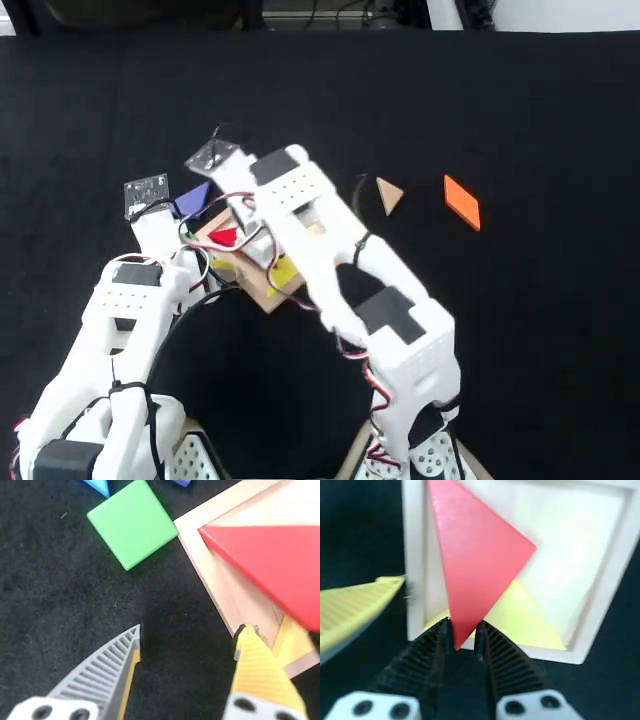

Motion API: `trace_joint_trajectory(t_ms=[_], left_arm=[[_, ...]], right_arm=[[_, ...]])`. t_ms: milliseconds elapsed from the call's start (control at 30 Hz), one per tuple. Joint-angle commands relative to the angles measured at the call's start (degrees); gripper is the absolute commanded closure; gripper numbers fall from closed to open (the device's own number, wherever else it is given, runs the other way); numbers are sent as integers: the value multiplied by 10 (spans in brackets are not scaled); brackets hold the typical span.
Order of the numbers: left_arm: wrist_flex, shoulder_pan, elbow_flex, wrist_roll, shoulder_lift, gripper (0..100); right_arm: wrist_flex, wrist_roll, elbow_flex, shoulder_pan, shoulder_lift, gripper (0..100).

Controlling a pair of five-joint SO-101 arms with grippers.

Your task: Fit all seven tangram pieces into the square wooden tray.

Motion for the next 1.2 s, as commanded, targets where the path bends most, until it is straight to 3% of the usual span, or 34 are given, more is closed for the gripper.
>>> trace_joint_trajectory(t_ms=[0,133,267,467,567,733,933,1167], left_arm=[[-5,-12,-8,2,-15,694],[-1,-73,-23,5,-15,694],[-1,-131,-26,6,-15,694],[-1,-141,-25,6,-15,694],[-1,-141,-25,6,-15,694],[-5,-137,-23,6,-15,694],[-6,-100,-22,6,-10,694],[-6,-99,-22,6,-10,694]], right_arm=[[25,-9,-8,-32,-8,987],[42,-11,-8,-33,-9,969],[40,-37,-4,-30,-31,820],[40,-5,-5,-32,-84,783],[25,9,-4,-10,-93,809],[-53,11,-7,82,-57,992],[-150,41,-12,98,34,988],[-111,52,-99,96,125,988]])
